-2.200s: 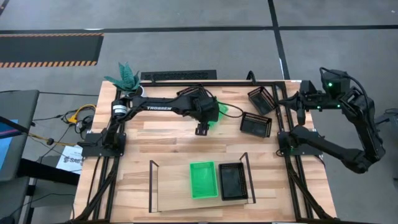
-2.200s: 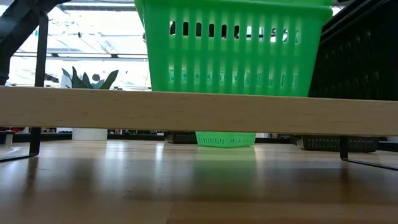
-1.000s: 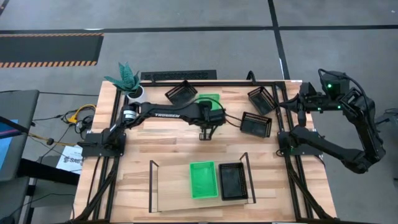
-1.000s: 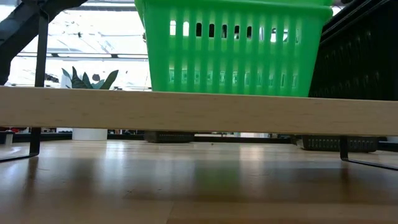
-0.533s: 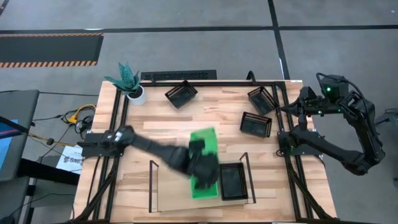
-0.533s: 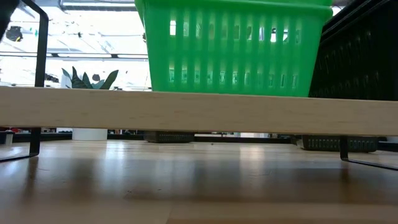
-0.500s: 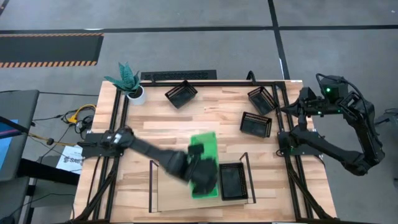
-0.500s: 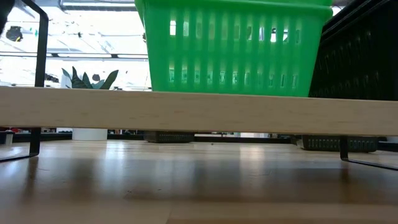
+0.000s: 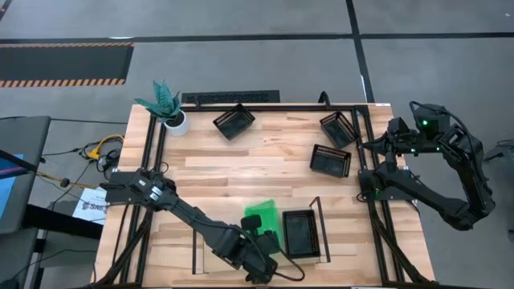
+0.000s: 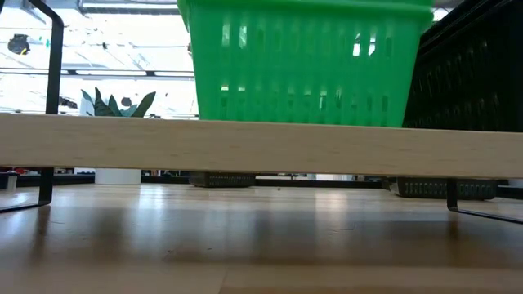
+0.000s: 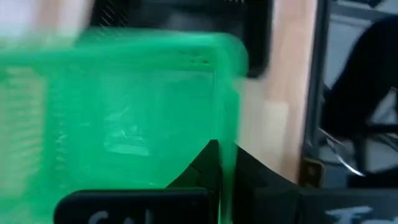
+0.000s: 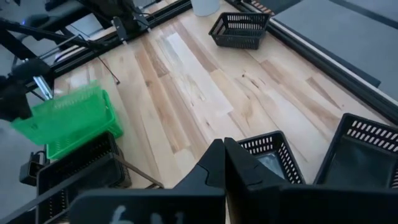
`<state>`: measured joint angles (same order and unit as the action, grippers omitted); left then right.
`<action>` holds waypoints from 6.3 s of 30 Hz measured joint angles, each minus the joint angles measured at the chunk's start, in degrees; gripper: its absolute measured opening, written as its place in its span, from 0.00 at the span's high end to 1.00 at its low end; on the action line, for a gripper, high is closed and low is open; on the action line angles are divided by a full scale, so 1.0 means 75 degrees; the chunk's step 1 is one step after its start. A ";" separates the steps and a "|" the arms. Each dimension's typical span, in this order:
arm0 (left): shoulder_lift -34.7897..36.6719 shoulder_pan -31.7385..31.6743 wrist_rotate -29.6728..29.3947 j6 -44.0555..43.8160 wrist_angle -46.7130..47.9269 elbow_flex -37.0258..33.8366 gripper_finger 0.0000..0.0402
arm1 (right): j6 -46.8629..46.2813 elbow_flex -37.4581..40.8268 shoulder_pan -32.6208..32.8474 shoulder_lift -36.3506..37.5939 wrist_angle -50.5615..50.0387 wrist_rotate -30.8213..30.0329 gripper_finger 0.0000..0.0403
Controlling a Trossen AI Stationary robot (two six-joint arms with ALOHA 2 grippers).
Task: Stack baskets on shelf by color
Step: Stack the green bin on the green bin on the shelf, then put the black bin on the shelf
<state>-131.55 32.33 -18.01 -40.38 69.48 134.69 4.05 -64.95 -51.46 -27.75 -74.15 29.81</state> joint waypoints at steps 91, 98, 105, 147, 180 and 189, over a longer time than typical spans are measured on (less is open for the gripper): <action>0.0692 -0.0064 0.0308 -0.0097 0.0083 0.0036 0.48 | -0.3555 0.3274 0.4355 -0.3960 0.2519 -0.4372 0.99; 0.0689 -0.0055 0.0311 -0.0076 0.0308 0.0036 0.48 | -0.4627 0.4557 0.4513 -0.4504 0.4277 -0.4395 0.99; 0.0686 -0.0110 0.0311 -0.0075 0.0483 0.0036 0.48 | -0.4472 0.4540 0.4594 -0.5877 0.7115 -0.3927 0.99; 0.1014 -0.3146 -0.0502 0.4895 -0.0386 -0.0304 0.39 | -0.4413 0.2602 0.7899 0.0311 0.3677 -0.2629 0.84; 0.0799 -0.5224 0.1536 0.8254 -0.4315 -0.4265 0.29 | -0.4293 0.2897 0.8274 0.0667 0.3478 -0.3009 0.83; 0.0524 -0.5307 0.1036 0.8406 -0.4406 -0.4263 0.38 | -0.4336 0.2897 0.8274 0.0669 0.3453 -0.2991 0.83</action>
<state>-127.62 -7.47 -10.24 22.66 36.44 102.72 -28.47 -43.22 10.59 -22.73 -48.25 7.37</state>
